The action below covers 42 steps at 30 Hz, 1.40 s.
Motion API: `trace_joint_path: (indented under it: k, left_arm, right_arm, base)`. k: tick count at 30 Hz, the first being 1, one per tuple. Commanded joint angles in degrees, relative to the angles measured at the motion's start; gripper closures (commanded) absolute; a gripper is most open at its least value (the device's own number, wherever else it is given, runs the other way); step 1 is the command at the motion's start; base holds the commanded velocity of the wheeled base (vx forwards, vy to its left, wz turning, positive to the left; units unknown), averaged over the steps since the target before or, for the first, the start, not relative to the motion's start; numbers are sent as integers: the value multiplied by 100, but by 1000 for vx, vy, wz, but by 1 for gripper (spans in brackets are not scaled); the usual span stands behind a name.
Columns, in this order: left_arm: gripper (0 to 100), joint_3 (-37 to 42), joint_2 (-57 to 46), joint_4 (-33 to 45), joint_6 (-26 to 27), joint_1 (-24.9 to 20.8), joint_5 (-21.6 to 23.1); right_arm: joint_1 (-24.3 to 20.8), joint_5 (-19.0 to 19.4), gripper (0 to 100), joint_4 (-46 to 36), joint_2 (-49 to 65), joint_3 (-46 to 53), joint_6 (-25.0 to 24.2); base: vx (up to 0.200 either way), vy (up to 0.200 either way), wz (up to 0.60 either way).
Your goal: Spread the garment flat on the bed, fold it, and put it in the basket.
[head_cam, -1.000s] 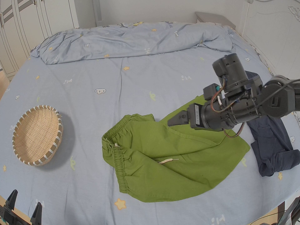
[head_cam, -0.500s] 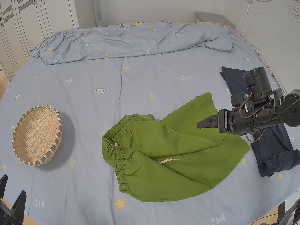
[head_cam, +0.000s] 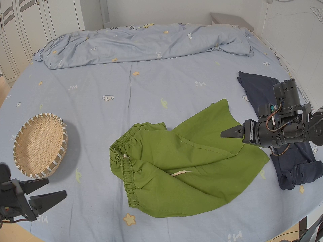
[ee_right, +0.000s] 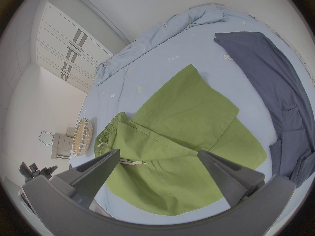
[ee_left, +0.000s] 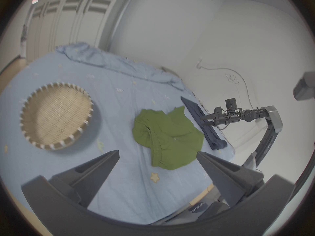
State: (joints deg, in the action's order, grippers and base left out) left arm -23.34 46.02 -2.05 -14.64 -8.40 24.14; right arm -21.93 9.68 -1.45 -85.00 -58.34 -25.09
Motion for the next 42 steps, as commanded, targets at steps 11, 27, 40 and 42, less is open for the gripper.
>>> trace_joint_path:
  k: [11,27,40,42]
  left_arm:
    - [0,-1172,5980,-2300,190,-953,1893]
    - [0,-1313,6349,-2449,322,-1129,1620]
    - [0,-1207,6024,-2449,453,-1015,1330]
    - [0,-1234,6086,-2449,462,-1023,1330]
  right_arm:
    - [339,78,0,523,292,1000,232]
    - [356,43,0,1252,283,1211,250]
    - [347,52,0,1252,239,1238,250]
    - [347,52,0,1252,239,1247,250]
  base:
    - [0,0,0]
    - [0,0,0]
    - [0,0,0]
    - [0,0,0]
